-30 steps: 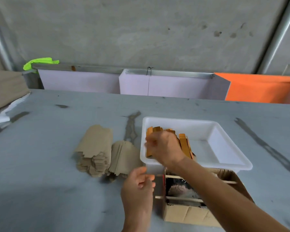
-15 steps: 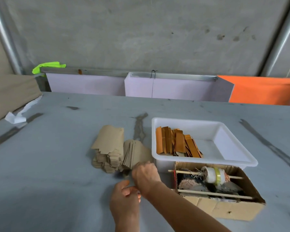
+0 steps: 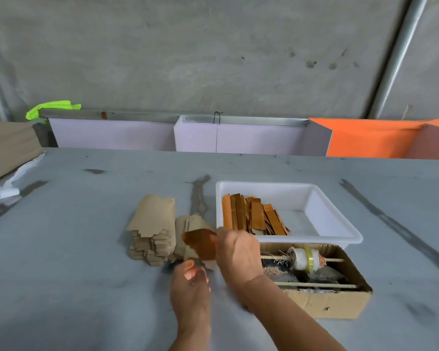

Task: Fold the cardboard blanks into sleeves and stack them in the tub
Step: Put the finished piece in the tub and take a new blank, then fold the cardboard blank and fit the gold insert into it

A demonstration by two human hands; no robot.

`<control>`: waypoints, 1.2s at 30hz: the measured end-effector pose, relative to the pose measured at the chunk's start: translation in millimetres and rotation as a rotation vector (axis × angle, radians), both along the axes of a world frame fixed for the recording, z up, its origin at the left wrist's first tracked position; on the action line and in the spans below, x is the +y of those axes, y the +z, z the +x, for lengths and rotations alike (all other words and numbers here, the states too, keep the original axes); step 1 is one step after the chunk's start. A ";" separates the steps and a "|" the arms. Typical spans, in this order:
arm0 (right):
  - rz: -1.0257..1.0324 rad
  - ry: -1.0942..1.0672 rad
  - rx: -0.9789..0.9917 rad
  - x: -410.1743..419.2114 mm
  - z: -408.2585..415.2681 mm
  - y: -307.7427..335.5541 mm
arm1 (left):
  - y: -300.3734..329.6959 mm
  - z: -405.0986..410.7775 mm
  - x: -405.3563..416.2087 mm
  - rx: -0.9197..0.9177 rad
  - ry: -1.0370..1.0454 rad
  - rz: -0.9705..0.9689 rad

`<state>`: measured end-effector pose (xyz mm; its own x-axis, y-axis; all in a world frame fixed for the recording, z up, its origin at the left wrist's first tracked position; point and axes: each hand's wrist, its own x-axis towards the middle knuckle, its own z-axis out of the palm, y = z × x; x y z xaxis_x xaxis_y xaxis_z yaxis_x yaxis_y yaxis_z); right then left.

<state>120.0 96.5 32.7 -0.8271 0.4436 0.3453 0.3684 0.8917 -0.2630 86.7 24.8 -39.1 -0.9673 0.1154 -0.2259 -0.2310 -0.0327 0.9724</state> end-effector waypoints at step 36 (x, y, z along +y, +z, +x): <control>-0.024 0.195 0.038 30.7 247.3 -71.3 | -7.5 117.2 -47.8 1.430 -0.824 -0.578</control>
<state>367.3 127.2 -38.5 -0.8846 0.2849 0.3692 0.1789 0.9384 -0.2955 203.9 -23.0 -46.6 -0.1596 0.8557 0.4923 0.9674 0.0362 0.2507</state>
